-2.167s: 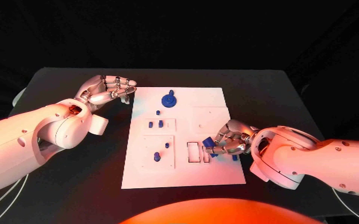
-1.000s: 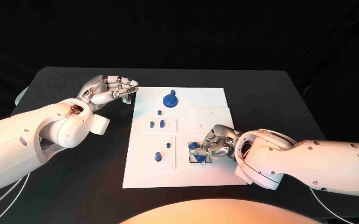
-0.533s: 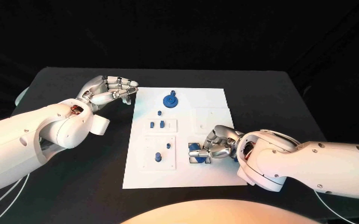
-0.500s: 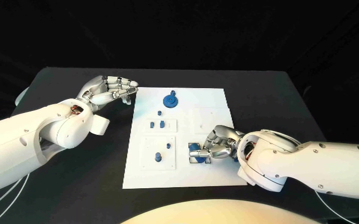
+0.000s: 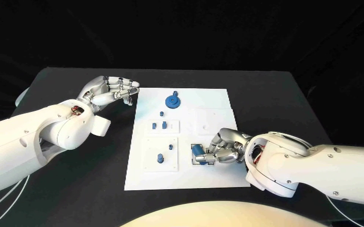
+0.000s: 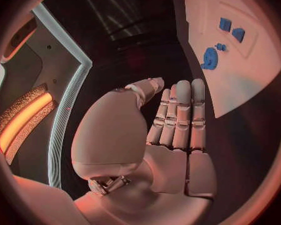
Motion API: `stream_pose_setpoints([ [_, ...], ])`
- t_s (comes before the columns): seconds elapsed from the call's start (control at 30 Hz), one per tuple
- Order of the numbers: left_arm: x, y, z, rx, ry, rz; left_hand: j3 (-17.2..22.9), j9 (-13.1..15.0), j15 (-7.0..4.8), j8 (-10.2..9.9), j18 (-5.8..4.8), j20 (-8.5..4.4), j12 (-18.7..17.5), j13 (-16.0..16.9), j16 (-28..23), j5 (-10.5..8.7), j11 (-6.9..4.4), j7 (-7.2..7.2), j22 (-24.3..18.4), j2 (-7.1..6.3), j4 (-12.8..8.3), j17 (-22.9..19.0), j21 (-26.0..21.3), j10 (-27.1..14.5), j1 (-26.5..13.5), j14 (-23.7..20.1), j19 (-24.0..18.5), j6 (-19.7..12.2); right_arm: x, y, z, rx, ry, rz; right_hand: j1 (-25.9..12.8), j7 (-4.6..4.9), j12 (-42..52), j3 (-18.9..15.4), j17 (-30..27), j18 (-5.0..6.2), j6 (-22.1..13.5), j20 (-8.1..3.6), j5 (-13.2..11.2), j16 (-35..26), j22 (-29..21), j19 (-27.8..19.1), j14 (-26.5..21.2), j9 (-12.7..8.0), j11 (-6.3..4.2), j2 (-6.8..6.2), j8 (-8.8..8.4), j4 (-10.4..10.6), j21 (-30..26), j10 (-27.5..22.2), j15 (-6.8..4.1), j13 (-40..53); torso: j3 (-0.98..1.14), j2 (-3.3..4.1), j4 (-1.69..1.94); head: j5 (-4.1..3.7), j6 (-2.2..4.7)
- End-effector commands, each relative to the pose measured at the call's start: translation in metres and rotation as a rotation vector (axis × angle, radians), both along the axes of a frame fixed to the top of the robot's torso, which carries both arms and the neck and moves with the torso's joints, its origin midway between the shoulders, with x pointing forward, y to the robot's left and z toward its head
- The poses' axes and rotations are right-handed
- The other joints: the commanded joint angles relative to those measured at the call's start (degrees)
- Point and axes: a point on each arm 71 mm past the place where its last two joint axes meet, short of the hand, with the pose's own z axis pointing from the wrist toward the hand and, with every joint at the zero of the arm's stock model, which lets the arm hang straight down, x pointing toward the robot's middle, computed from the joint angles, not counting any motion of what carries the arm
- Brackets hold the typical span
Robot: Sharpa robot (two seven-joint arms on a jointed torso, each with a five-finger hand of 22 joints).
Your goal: Assemble the parts on the task board
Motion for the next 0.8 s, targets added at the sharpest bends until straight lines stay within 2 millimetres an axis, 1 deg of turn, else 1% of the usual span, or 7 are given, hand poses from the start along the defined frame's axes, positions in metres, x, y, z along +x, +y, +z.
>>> stream_pose_setpoints([
  [0.03,-0.0008,-0.0020,-0.0002,-0.011,0.005,-0.014,-0.22,-0.08,-0.15,0.20,0.82,0.08,0.24,0.04,-0.30,0.27,-0.03,0.07,-0.07,0.40,-0.17,-0.06,-0.21,-0.41,-0.20,-0.34,-0.39,0.13,-0.0020,0.0051,-0.0005,0.003,0.010,0.053,0.52,0.13,0.06,0.35,14.92,-0.81,-0.41,-0.37,1.01,0.34,15.07,5.99,6.14,0.06,-0.32,0.85,0.28,-0.04,0.26,3.63,-0.35,11.32,0.03,-0.02,0.08,-0.13,0.00],
  [0.33,-0.0008,-0.0018,-0.0004,-0.011,0.006,-0.014,-0.21,-0.11,-0.14,0.22,0.83,0.08,0.29,0.04,-0.29,0.28,-0.04,0.06,-0.08,0.47,-0.14,-0.06,-0.23,-0.43,-0.23,-0.34,-0.39,0.14,-0.0009,0.0123,-0.0012,0.024,0.009,0.076,4.70,0.11,0.10,0.64,15.02,-0.81,-0.66,-0.40,3.21,0.38,15.07,5.99,6.16,-0.02,-0.34,2.59,0.31,-0.27,0.26,3.69,-0.37,11.47,-0.06,-0.03,0.12,-0.21,-0.08],
  [0.5,-0.0008,-0.0012,-0.0005,-0.010,0.006,-0.013,-0.21,-0.11,-0.14,0.22,0.83,0.08,0.29,0.04,-0.29,0.28,-0.04,0.06,-0.08,0.47,-0.14,-0.06,-0.23,-0.43,-0.23,-0.34,-0.39,0.14,0.0009,0.0105,-0.0015,0.006,-0.009,0.085,8.41,0.11,0.10,0.72,15.07,-0.81,-0.84,-0.42,5.00,0.40,15.07,5.99,6.17,-0.24,-0.36,2.76,0.14,-0.51,0.26,3.71,-0.40,11.54,-0.06,-0.04,0.05,-0.06,-0.09],
  [0.57,-0.0008,-0.0012,-0.0005,-0.010,0.006,-0.013,-0.21,-0.11,-0.14,0.22,0.83,0.08,0.29,0.04,-0.29,0.28,-0.04,0.06,-0.08,0.47,-0.14,-0.06,-0.23,-0.43,-0.23,-0.34,-0.39,0.14,0.0016,0.0101,-0.0017,-0.001,-0.015,0.090,10.47,0.13,0.08,1.06,15.09,-0.81,-0.85,-0.42,4.48,0.41,15.07,5.99,6.18,-0.42,-0.35,2.83,-0.01,-0.46,0.26,3.72,-0.40,11.57,-0.04,-0.02,0.07,-0.05,-0.09],
  [0.6,-0.0008,-0.0012,-0.0005,-0.010,0.006,-0.013,-0.21,-0.11,-0.14,0.22,0.83,0.08,0.29,0.04,-0.29,0.28,-0.04,0.06,-0.08,0.47,-0.14,-0.06,-0.23,-0.43,-0.23,-0.34,-0.39,0.14,0.0019,0.0100,-0.0018,-0.004,-0.019,0.092,12.03,0.14,0.06,1.75,15.09,-0.81,-0.81,-0.43,2.47,0.41,15.07,5.99,6.18,-0.57,-0.34,2.89,-0.13,-0.43,0.26,3.72,-0.40,11.59,-0.02,-0.03,0.09,-0.06,-0.08],
  [0.63,-0.0008,-0.0011,-0.0006,-0.010,0.006,-0.012,-0.21,-0.11,-0.14,0.22,0.83,0.08,0.29,0.04,-0.29,0.28,-0.04,0.06,-0.08,0.47,-0.14,-0.06,-0.23,-0.43,-0.23,-0.34,-0.39,0.14,0.0023,0.0100,-0.0019,-0.007,-0.021,0.094,13.29,0.11,0.03,2.45,15.09,-0.81,-0.76,-0.43,1.75,0.41,15.07,5.99,6.18,-0.72,-0.37,2.84,-0.25,-0.44,0.26,3.72,-0.40,11.60,-0.01,-0.03,0.09,-0.06,-0.08],
  [0.8,-0.0008,-0.0007,-0.0006,-0.009,0.007,-0.012,-0.17,-0.12,-0.15,0.24,0.83,0.08,0.32,0.05,-0.28,0.29,-0.05,0.04,-0.09,0.53,-0.16,-0.07,-0.23,-0.44,-0.19,-0.35,-0.39,0.16,0.0041,0.0097,-0.0021,-0.011,-0.034,0.087,14.78,0.08,0.07,3.80,15.09,-0.81,-0.62,-0.44,1.81,0.41,15.07,5.99,6.18,-1.06,-0.41,3.85,-0.52,-0.24,0.26,3.75,-0.43,11.66,-0.01,0.03,0.08,-0.09,-0.06],
])
